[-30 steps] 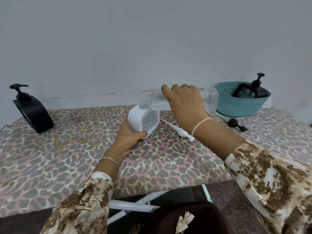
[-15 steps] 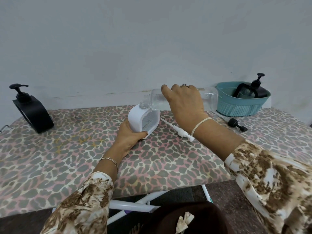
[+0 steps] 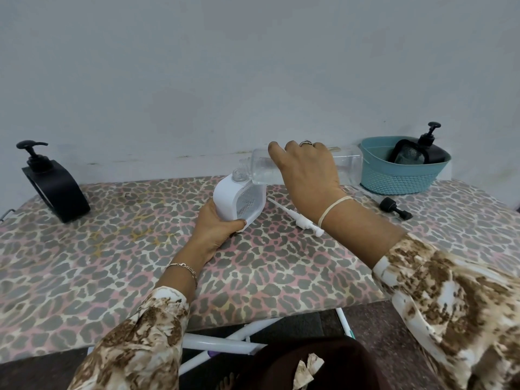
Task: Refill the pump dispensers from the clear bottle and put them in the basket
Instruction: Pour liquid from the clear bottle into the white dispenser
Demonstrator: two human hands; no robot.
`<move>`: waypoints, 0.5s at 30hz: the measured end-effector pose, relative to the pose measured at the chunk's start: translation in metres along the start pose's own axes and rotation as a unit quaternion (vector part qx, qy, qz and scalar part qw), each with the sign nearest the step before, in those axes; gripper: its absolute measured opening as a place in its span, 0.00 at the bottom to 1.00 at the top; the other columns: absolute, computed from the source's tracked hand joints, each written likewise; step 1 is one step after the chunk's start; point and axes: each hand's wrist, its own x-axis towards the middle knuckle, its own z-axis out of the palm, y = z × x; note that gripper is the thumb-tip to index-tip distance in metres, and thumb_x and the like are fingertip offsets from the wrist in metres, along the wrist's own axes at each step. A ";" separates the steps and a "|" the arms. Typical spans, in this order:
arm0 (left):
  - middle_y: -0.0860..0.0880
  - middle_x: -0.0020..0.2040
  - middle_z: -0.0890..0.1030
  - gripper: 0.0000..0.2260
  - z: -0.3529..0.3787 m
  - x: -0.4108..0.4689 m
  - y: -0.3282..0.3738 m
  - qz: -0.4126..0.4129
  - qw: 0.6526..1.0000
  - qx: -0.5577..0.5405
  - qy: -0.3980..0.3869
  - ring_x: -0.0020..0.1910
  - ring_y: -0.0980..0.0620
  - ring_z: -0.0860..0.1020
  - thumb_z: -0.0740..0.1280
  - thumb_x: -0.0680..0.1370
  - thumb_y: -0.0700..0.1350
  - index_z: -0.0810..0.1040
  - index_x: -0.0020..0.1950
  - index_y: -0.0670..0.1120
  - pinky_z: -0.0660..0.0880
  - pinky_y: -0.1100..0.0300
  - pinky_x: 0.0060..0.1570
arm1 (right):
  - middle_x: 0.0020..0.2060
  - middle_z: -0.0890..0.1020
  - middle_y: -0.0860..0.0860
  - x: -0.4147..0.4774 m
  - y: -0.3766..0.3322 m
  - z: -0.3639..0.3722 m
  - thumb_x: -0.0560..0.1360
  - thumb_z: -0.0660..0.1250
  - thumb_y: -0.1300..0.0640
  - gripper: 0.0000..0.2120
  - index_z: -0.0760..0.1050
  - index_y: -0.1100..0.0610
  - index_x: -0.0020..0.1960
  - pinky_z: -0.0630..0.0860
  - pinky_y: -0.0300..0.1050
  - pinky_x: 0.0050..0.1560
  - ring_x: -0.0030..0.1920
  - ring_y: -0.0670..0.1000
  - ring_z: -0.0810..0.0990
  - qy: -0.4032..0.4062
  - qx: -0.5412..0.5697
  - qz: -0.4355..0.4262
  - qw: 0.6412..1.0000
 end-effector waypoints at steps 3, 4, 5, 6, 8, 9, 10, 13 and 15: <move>0.53 0.49 0.81 0.25 0.000 0.000 0.000 0.001 1.000 -0.001 -0.002 0.47 0.59 0.80 0.78 0.63 0.32 0.75 0.50 0.55 0.76 0.69 0.36 | 0.38 0.67 0.52 0.000 0.000 0.000 0.70 0.64 0.69 0.29 0.61 0.57 0.68 0.63 0.45 0.40 0.37 0.54 0.67 0.002 -0.003 -0.001 1.000; 0.53 0.49 0.81 0.25 0.000 0.000 0.001 0.001 1.000 -0.001 -0.002 0.47 0.59 0.80 0.77 0.63 0.32 0.75 0.50 0.55 0.76 0.69 0.35 | 0.38 0.67 0.52 0.000 0.000 0.001 0.70 0.64 0.69 0.29 0.61 0.57 0.68 0.63 0.45 0.40 0.37 0.54 0.67 0.002 -0.004 -0.001 1.000; 0.53 0.49 0.81 0.25 0.000 0.000 0.001 0.001 1.000 -0.001 -0.002 0.47 0.58 0.80 0.77 0.63 0.32 0.75 0.50 0.55 0.76 0.69 0.36 | 0.38 0.67 0.52 0.000 0.000 0.001 0.70 0.64 0.69 0.29 0.62 0.57 0.68 0.63 0.45 0.40 0.37 0.54 0.67 0.002 -0.005 0.000 1.000; 0.53 0.49 0.81 0.25 0.000 0.000 0.001 0.001 1.000 -0.001 -0.002 0.47 0.58 0.80 0.77 0.63 0.32 0.75 0.50 0.55 0.76 0.69 0.36 | 0.38 0.67 0.52 0.000 0.000 0.000 0.70 0.64 0.69 0.29 0.61 0.57 0.68 0.63 0.45 0.40 0.37 0.54 0.67 0.002 -0.005 0.000 1.000; 0.54 0.50 0.81 0.25 0.000 0.000 0.000 0.001 1.000 -0.002 -0.002 0.48 0.58 0.80 0.78 0.63 0.33 0.75 0.50 0.55 0.76 0.69 0.37 | 0.38 0.67 0.52 0.000 0.000 0.000 0.69 0.65 0.69 0.29 0.61 0.57 0.68 0.63 0.45 0.40 0.37 0.54 0.67 0.000 -0.007 0.001 1.000; 0.53 0.50 0.81 0.25 0.000 0.000 0.000 0.001 1.000 -0.002 -0.002 0.48 0.58 0.80 0.78 0.63 0.33 0.75 0.51 0.55 0.77 0.68 0.38 | 0.38 0.67 0.52 0.000 0.000 0.000 0.69 0.65 0.69 0.30 0.61 0.56 0.68 0.63 0.45 0.40 0.37 0.54 0.67 0.000 -0.008 0.000 1.000; 0.53 0.50 0.81 0.25 0.000 0.001 -0.001 0.000 1.000 -0.002 -0.002 0.48 0.57 0.80 0.78 0.63 0.33 0.75 0.51 0.55 0.77 0.66 0.39 | 0.38 0.67 0.52 0.000 0.000 0.001 0.69 0.65 0.69 0.30 0.61 0.56 0.68 0.63 0.45 0.40 0.37 0.54 0.67 0.000 -0.008 0.000 1.000; 0.51 0.51 0.82 0.26 0.000 0.001 -0.002 -0.002 1.000 -0.003 -0.002 0.50 0.55 0.80 0.78 0.63 0.33 0.75 0.54 0.53 0.77 0.64 0.41 | 0.38 0.68 0.52 0.000 0.000 0.001 0.69 0.65 0.69 0.30 0.61 0.57 0.68 0.64 0.45 0.40 0.37 0.54 0.67 0.002 -0.010 -0.002 1.000; 0.51 0.51 0.81 0.27 0.000 0.002 -0.002 -0.004 1.000 -0.002 0.000 0.50 0.55 0.80 0.78 0.62 0.33 0.75 0.54 0.53 0.77 0.65 0.40 | 0.38 0.67 0.52 0.000 0.000 0.001 0.69 0.65 0.69 0.30 0.61 0.57 0.68 0.63 0.45 0.40 0.37 0.54 0.67 0.004 -0.009 -0.003 1.000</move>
